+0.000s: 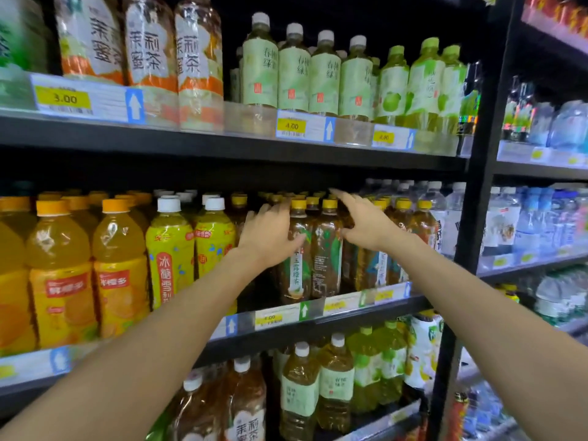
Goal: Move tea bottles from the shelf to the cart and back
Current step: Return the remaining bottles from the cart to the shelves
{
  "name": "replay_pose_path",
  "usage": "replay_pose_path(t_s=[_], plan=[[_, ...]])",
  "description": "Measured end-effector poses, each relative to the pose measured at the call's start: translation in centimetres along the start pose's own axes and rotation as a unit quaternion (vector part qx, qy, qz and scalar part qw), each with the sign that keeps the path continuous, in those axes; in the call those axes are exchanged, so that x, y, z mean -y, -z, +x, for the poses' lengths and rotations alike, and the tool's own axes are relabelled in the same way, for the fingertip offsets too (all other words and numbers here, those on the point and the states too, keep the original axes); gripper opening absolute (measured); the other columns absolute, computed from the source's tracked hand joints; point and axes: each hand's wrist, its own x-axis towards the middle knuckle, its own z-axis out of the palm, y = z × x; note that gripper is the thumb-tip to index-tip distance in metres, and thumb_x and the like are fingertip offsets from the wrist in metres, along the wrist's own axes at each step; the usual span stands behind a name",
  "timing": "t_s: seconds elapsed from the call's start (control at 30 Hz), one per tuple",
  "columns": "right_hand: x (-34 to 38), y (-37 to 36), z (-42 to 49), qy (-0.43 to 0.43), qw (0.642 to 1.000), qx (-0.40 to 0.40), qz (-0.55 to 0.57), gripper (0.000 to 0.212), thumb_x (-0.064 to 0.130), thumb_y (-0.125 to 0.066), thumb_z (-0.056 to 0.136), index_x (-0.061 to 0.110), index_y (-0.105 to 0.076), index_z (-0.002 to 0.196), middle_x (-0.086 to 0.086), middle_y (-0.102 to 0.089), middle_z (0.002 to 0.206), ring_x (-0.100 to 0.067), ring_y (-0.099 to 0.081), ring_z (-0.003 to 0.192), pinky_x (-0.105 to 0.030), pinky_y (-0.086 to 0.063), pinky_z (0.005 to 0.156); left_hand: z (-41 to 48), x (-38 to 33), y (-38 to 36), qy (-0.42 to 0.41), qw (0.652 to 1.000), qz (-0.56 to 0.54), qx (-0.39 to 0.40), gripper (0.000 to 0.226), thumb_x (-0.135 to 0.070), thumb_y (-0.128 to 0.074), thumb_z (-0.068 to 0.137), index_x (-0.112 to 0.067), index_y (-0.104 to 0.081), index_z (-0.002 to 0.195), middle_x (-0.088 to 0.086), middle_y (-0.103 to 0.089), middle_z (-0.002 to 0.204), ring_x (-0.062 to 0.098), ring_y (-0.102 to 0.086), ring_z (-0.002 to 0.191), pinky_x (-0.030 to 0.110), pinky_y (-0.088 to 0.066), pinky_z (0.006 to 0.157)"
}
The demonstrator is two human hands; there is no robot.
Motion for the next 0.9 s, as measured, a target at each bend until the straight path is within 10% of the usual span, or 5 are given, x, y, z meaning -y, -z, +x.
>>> replay_pose_path(t_s=[0.13, 0.33, 0.9], plan=[[-0.9, -0.8, 0.5, 0.024, 0.997, 0.02, 0.069, 0.08, 0.006, -0.065, 0.091, 0.025, -0.023, 0.156, -0.017, -0.06, 0.132, -0.024, -0.068, 0.092, -0.045, -0.055, 0.089, -0.3, 0.1, -0.5, 0.009, 0.998, -0.055, -0.032, 0.064, -0.054, -0.063, 0.088, -0.019, -0.046, 0.139, 0.004, -0.062, 0.127, 0.025, -0.059, 0.117, 0.044, -0.049, 0.097], [-2.7, -2.3, 1.0, 0.08, 0.988, -0.007, 0.135, 0.079, 0.016, -0.069, 0.092, 0.026, -0.025, 0.157, -0.003, -0.036, 0.158, -0.024, -0.037, 0.143, -0.039, -0.036, 0.115, -0.9, -1.0, -1.6, 0.057, 0.996, -0.05, -0.053, 0.055, -0.053, -0.059, 0.091, -0.017, -0.056, 0.133, 0.006, -0.058, 0.125, 0.026, -0.063, 0.106, 0.04, -0.054, 0.084], [-3.5, -2.6, 1.2, 0.101, 0.976, 0.014, 0.191, 0.084, 0.014, -0.072, 0.089, 0.028, -0.023, 0.156, -0.007, -0.037, 0.157, -0.026, -0.06, 0.12, -0.038, -0.048, 0.102, -1.8, -4.1, -2.2, 0.158, 0.982, -0.095, -0.041, 0.063, -0.043, -0.054, 0.099, -0.012, -0.036, 0.151, 0.011, -0.038, 0.151, 0.03, -0.05, 0.131, 0.042, -0.044, 0.102]])
